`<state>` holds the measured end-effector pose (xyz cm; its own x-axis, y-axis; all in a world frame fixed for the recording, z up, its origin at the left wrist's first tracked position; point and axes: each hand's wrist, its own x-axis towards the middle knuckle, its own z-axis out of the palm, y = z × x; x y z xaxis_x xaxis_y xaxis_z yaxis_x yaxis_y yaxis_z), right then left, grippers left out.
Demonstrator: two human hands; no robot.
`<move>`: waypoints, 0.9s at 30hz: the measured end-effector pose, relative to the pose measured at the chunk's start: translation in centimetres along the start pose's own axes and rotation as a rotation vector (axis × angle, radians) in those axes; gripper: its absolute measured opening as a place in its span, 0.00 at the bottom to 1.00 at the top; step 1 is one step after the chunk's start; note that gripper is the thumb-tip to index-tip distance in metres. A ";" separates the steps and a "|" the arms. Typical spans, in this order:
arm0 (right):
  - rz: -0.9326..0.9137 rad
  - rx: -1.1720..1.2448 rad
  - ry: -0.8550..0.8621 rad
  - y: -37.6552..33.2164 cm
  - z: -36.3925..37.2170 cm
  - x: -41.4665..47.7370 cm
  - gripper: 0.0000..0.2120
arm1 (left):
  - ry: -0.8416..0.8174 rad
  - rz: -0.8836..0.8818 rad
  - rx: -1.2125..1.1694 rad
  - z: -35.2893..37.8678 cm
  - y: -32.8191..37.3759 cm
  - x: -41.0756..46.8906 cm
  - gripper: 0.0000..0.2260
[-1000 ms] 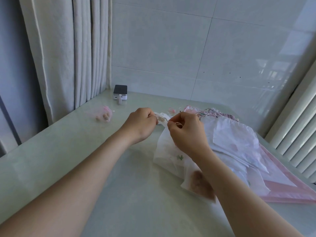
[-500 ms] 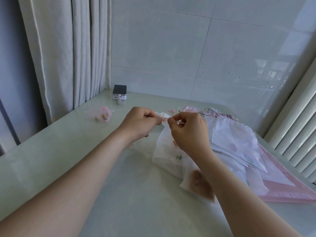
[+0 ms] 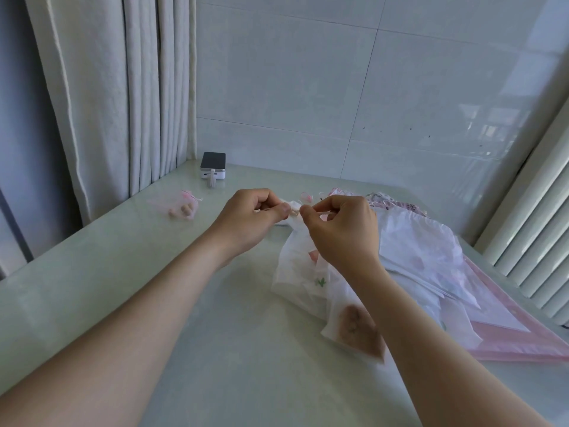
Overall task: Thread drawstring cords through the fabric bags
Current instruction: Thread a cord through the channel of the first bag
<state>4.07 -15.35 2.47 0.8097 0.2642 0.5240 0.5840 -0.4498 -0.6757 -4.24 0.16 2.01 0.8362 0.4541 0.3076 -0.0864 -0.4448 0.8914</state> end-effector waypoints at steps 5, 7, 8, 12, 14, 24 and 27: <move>-0.065 -0.001 -0.001 0.1 0.4 -0.5 0.10 | 0.028 -0.053 -0.030 0.2 0.3 -0.2 0.10; -0.139 -0.008 -0.021 0.4 0.7 -0.6 0.08 | 0.051 -0.074 -0.079 0.2 0.5 -0.2 0.12; -0.158 -0.030 -0.034 0.4 0.7 -0.7 0.07 | 0.066 -0.082 -0.107 0.2 0.7 -0.2 0.12; -0.161 -0.062 -0.075 0.5 0.7 -0.6 0.06 | 0.149 -0.083 -0.194 0.1 1.1 0.0 0.11; -0.170 -0.078 -0.115 0.5 0.9 -0.8 0.07 | 0.196 -0.060 -0.212 0.1 1.1 0.2 0.11; -0.145 -0.189 -0.284 0.8 1.8 -1.4 0.08 | -0.019 -0.167 -0.252 0.9 1.3 -0.1 0.07; -0.143 -0.185 -0.254 1.3 1.8 -1.4 0.11 | -0.118 -0.221 -0.108 0.8 0.4 -0.2 0.10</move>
<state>3.78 -14.77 -0.02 0.7222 0.5297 0.4449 0.6914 -0.5339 -0.4867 -3.98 -0.69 2.06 0.8978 0.4353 0.0667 0.0530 -0.2570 0.9650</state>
